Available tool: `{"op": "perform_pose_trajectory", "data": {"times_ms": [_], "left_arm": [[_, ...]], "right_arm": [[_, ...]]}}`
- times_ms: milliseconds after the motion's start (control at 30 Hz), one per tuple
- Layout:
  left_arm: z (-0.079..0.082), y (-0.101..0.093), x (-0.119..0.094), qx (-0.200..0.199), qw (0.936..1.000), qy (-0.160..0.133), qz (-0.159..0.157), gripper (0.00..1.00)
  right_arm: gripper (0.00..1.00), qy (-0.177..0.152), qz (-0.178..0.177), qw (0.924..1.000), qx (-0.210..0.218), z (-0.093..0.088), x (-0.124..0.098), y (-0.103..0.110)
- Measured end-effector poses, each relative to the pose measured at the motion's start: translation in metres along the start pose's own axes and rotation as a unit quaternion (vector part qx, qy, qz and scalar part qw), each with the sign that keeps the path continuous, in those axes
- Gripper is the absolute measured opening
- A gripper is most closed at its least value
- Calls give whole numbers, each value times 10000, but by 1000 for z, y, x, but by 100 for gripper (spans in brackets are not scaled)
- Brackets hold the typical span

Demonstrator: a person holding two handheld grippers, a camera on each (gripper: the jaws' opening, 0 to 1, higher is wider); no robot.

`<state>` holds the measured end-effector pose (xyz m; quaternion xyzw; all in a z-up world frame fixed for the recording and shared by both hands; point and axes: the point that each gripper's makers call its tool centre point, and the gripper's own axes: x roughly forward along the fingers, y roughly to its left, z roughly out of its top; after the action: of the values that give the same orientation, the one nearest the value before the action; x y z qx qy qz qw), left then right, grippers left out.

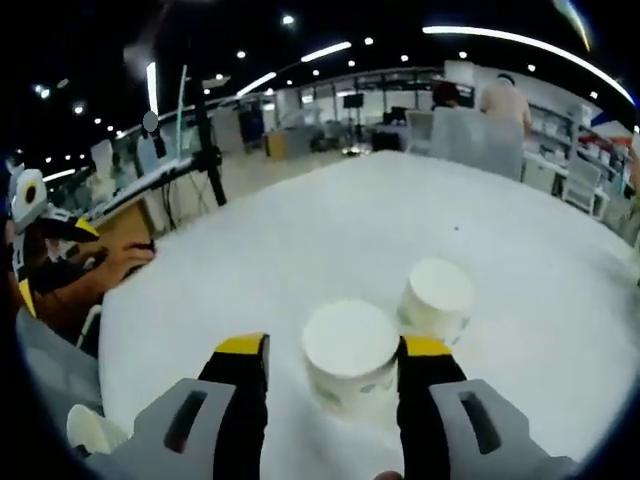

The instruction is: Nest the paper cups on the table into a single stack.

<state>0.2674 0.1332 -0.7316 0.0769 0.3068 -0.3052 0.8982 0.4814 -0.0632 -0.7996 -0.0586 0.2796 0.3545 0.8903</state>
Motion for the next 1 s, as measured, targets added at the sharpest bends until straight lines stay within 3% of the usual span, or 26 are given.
{"op": "perform_pose_trajectory", "data": {"times_ms": [167,667,1000], "left_arm": [[0,2,-3,-31,10000,-24,38,98],[6,0,-2,-41,9999,-128,68,98],[13,-1,-3,64,9998,-182,69,98]], "right_arm": [[35,15,34,10000,-55,-2,3,1],[34,-109,229,9997,-35,10,-5,4],[33,-473,324,9984,26,33,-39,1]]}}
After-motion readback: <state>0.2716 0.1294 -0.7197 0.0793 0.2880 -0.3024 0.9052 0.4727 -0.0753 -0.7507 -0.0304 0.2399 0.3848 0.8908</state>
